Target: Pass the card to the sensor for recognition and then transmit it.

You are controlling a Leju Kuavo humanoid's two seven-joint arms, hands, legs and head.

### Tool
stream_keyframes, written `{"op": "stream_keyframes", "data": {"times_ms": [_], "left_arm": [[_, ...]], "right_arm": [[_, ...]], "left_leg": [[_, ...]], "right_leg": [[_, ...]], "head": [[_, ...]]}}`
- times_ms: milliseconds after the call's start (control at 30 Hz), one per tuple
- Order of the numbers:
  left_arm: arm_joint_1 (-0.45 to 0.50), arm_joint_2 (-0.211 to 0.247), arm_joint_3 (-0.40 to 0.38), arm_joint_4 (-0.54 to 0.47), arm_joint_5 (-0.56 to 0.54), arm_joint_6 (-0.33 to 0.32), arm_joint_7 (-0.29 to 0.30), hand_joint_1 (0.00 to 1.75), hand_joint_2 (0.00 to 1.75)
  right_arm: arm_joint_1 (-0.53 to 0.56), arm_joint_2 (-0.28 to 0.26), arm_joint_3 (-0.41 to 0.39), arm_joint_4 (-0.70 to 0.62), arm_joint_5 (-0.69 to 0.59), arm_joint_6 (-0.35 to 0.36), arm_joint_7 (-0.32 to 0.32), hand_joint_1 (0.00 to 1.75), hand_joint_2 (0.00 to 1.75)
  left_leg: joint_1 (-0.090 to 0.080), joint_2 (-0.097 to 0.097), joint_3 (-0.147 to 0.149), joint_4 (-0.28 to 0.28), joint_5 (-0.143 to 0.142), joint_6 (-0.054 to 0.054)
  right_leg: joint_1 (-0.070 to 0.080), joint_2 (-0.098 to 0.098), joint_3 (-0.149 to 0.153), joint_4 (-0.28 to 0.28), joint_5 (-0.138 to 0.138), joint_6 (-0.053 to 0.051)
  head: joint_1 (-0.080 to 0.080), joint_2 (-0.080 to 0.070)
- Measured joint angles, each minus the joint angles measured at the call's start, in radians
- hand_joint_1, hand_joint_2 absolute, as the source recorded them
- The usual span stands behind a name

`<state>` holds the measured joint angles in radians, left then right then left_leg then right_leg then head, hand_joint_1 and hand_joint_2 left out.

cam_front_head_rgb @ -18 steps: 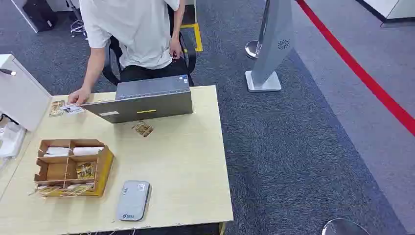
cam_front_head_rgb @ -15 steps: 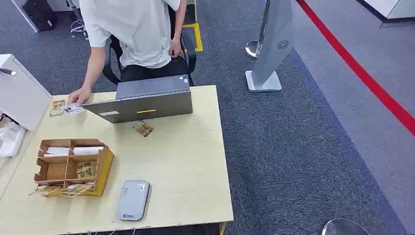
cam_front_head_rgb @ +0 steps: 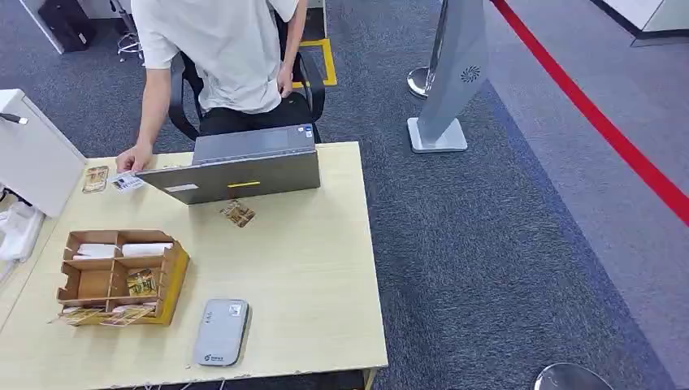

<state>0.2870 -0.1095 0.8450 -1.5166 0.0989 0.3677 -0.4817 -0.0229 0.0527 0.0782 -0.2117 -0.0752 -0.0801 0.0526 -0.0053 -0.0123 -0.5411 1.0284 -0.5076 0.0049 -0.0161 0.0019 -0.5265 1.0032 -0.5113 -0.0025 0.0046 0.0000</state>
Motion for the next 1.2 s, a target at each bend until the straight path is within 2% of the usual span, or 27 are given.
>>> {"op": "stream_keyframes", "data": {"times_ms": [367, 633, 800, 1200], "left_arm": [[-0.083, -0.013, -0.026, -0.195, -0.217, 0.211, -0.147, 0.00, 1.75], [-0.207, 0.004, -0.062, -0.230, -0.484, 0.264, -0.179, 0.00, 1.75], [-0.288, 0.038, -0.074, -0.188, -0.632, 0.276, -0.179, 0.00, 1.75], [-0.472, 0.176, -0.154, 0.054, -0.917, 0.287, -0.068, 0.00, 1.75]], "right_arm": [[-0.015, 0.009, 0.013, 0.013, 0.029, -0.002, 0.003, 0.00, 0.00], [-0.022, 0.012, 0.025, 0.018, 0.045, 0.008, 0.003, 0.00, 0.00], [-0.023, 0.013, 0.026, 0.021, 0.054, 0.011, 0.003, 0.00, 0.00], [-0.026, 0.013, 0.026, 0.024, 0.062, 0.018, 0.006, 0.00, 0.00]], "left_leg": [[0.000, 0.001, 0.000, 0.000, 0.000, 0.000], [0.000, 0.001, 0.000, 0.000, 0.002, -0.001], [0.000, 0.001, 0.000, 0.000, 0.003, -0.001], [0.000, 0.001, -0.001, 0.000, 0.004, -0.002]], "right_leg": [[0.000, 0.001, -0.002, 0.000, 0.001, -0.001], [0.000, 0.002, -0.002, 0.000, 0.003, 0.000], [0.000, 0.003, -0.002, 0.000, 0.004, 0.000], [0.000, 0.004, -0.002, 0.000, 0.004, -0.001]], "head": [[0.000, 0.000], [0.000, 0.000], [0.000, 0.000], [0.000, 0.000]]}}
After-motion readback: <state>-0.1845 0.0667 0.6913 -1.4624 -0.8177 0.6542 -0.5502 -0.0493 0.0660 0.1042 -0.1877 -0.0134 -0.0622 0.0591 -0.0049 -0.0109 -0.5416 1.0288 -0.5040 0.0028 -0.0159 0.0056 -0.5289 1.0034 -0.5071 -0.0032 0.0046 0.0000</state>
